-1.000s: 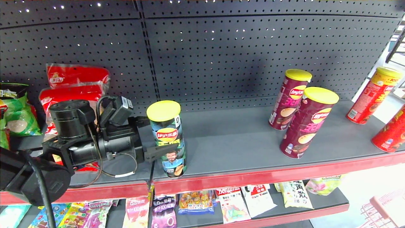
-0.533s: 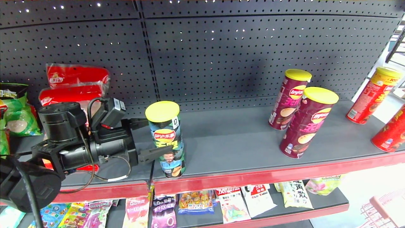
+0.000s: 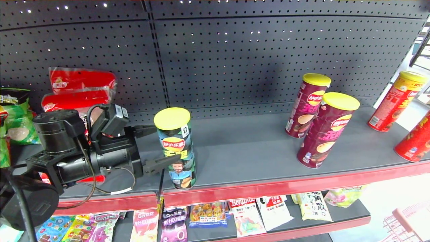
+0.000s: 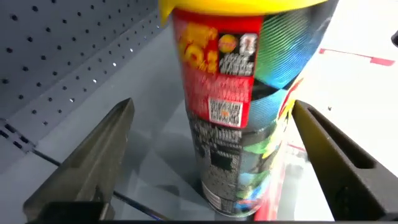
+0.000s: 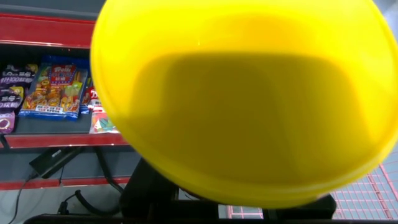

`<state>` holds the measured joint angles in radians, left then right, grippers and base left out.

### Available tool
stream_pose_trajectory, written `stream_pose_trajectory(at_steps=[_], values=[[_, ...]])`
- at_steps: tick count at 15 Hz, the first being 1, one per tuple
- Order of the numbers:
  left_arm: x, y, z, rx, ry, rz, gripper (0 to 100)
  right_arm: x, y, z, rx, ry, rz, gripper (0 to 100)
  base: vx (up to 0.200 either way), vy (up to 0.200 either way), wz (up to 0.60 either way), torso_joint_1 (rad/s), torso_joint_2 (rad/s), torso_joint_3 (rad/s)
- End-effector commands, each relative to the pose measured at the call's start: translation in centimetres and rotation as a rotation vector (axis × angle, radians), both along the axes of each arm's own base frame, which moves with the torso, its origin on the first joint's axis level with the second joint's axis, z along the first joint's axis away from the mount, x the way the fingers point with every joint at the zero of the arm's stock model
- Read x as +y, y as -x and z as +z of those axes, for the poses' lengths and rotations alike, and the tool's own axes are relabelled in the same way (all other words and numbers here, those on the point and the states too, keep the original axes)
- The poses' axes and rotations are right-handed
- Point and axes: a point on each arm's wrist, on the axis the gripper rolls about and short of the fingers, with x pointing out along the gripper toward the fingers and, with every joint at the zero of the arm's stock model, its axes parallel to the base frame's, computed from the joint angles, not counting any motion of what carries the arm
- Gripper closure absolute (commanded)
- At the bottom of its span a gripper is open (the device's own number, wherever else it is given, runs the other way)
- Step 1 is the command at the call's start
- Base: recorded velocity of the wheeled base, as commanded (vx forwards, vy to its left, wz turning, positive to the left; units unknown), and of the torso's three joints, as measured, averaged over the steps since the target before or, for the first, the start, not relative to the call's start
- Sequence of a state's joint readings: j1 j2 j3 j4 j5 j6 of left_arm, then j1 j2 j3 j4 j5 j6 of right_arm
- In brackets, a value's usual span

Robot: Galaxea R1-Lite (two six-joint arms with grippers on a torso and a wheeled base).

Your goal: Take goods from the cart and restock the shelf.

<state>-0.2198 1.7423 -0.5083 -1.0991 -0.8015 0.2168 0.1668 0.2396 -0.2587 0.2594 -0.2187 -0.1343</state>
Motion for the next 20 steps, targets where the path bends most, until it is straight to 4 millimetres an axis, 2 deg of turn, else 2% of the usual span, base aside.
stream_pose_trajectory(at_steps=[1, 11, 14, 20], values=[[0.2, 0.5, -0.2, 0.004, -0.002, 0.003, 0, 0.0, 0.0, 0.0, 0.001, 0.001, 0.001, 100, 0.0, 0.0, 0.0, 0.0, 0.0, 0.0], [0.7, 2.2, -2.1, 0.061, -0.02, 0.034, 0, 0.0, 0.0, -0.2, 0.008, 0.002, 0.001, 100, 0.0, 0.0, 0.0, 0.0, 0.0, 0.0], [2.1, 2.1, -2.3, 0.058, -0.019, 0.092, 0, 0.0, -0.1, -0.2, 0.01, 0.002, 0.001, 100, 0.0, 0.0, 0.0, 0.0, 0.0, 0.0], [3.4, 2.8, -2.8, 0.058, -0.015, 0.134, 0, 0.0, -0.1, -0.3, 0.017, 0.003, 0.003, 100, 0.0, 0.0, 0.0, 0.0, 0.0, 0.0]])
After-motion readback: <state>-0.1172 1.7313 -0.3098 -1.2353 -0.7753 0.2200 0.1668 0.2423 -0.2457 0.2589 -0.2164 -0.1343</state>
